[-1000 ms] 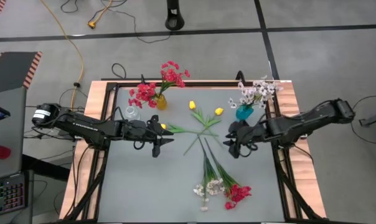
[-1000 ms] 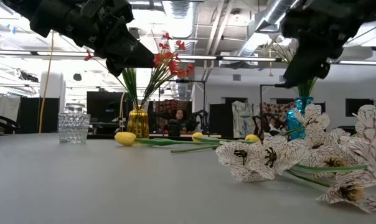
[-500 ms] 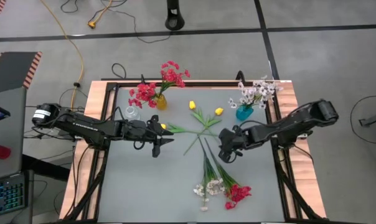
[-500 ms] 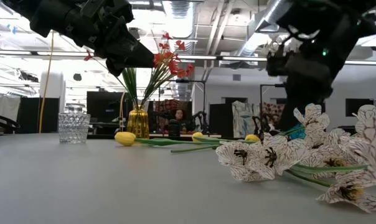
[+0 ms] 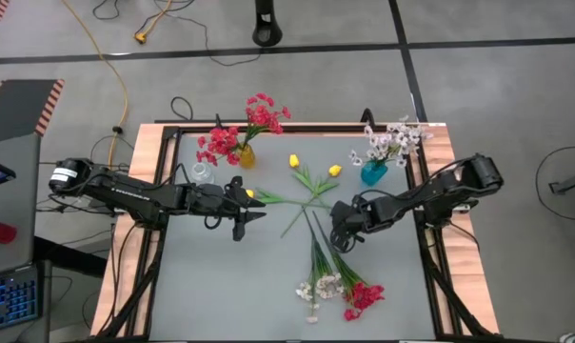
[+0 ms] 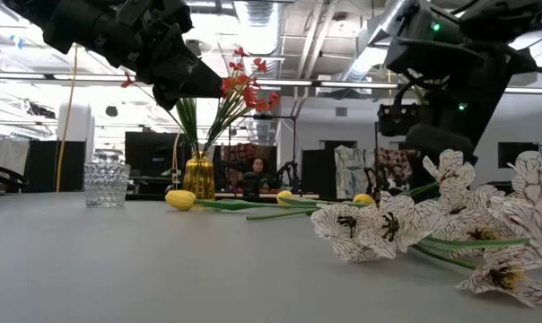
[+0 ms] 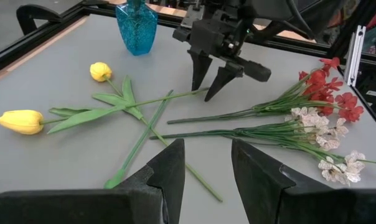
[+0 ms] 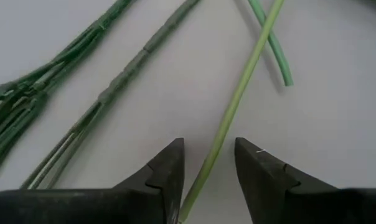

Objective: Sort flowers into vase by color
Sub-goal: Put the middle yellow tulip into the transparent vase

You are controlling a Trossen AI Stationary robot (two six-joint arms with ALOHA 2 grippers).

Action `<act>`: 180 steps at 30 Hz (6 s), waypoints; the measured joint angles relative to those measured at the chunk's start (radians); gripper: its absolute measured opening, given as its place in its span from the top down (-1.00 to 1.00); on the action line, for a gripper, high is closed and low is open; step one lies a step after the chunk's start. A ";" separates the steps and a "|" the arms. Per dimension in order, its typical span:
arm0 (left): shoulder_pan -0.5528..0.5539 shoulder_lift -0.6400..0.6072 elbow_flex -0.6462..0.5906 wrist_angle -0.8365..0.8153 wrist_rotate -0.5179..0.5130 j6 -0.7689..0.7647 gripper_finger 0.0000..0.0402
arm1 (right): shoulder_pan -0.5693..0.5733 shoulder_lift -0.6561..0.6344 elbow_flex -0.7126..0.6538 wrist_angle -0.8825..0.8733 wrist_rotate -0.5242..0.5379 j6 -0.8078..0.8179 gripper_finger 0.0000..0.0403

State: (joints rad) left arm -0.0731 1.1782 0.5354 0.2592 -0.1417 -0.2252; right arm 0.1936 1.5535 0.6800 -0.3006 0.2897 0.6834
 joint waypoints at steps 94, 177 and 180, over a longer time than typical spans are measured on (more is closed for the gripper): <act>0.000 0.000 0.027 0.682 0.076 0.364 0.43 | 0.006 -0.141 -0.001 0.905 0.075 -0.692 0.82; 0.003 -0.926 0.160 -1.078 -0.814 -0.094 1.00 | 0.006 -0.141 0.000 0.772 0.080 -0.673 -0.03; 0.003 -0.924 0.160 -1.078 -0.813 -0.095 1.00 | 0.006 -0.141 0.000 0.772 0.080 -0.673 -0.03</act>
State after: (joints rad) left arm -0.0700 0.2543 0.6956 -0.8185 -0.9545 -0.3197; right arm 0.2001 1.4120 0.6796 0.4717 0.3695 0.0101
